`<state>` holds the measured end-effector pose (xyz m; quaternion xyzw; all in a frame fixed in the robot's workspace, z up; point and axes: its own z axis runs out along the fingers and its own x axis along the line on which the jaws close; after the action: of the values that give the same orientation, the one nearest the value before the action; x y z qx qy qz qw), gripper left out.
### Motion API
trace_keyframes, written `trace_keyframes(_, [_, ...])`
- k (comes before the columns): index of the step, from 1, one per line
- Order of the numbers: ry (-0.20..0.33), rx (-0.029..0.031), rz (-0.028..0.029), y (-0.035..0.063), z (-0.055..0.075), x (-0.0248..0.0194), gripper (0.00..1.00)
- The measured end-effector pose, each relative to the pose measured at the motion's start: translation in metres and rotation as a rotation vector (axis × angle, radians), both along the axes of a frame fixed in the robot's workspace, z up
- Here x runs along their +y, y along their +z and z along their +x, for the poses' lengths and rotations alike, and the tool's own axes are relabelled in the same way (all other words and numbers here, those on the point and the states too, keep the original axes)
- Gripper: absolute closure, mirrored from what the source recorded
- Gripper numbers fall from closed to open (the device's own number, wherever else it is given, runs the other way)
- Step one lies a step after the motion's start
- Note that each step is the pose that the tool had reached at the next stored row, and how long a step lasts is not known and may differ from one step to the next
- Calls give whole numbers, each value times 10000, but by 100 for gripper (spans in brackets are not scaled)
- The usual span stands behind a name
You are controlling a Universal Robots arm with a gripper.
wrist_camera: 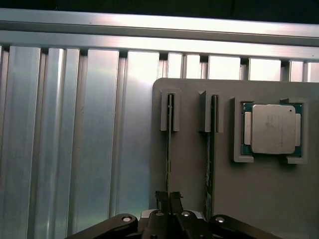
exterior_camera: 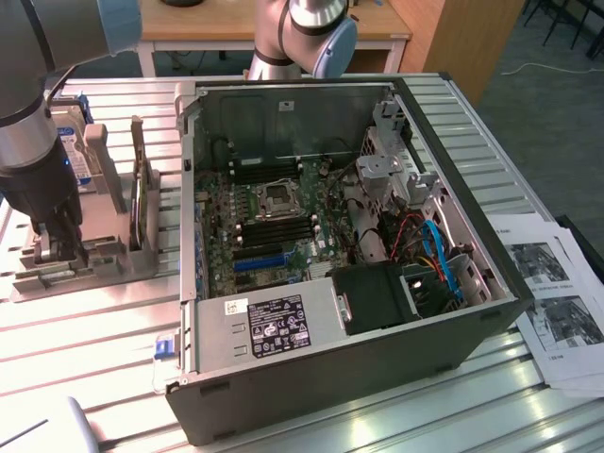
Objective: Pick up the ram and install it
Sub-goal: 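Pick up the ram and move it above insertion slot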
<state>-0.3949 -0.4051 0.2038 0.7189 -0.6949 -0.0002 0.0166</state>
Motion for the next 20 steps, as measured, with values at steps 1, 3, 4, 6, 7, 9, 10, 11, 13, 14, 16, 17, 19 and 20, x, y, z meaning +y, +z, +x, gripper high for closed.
trace_keyframes(1, [0, 2, -1, 24, -1, 0, 88])
trace_keyframes(3, [-1, 2, -2, 83, -1, 0, 88])
trace_keyframes(4, [0, 1, -1, 115, -1, 0, 88])
trace_keyframes(6, [-1, 2, -4, 183, -1, 0, 88])
trace_keyframes(7, [0, 1, -5, 216, -1, 0, 88])
trace_keyframes(9, [0, 2, -9, 284, -1, 0, 88])
trace_keyframes(10, [-1, 1, -11, 322, -1, 0, 88])
trace_keyframes(11, [-1, 2, -15, 357, -1, 0, 88])
trace_keyframes(13, [0, 1, -22, 428, 0, 0, 88])
trace_keyframes(14, [0, 3, -28, 466, -1, 0, 88])
trace_keyframes(16, [-1, 2, -36, 547, 0, 0, 88])
trace_keyframes(17, [-1, 2, -40, 588, 0, 0, 88])
trace_keyframes(19, [-1, 2, -50, 673, 1, 0, 88])
trace_keyframes(20, [-1, 2, -56, 717, 1, 0, 88])
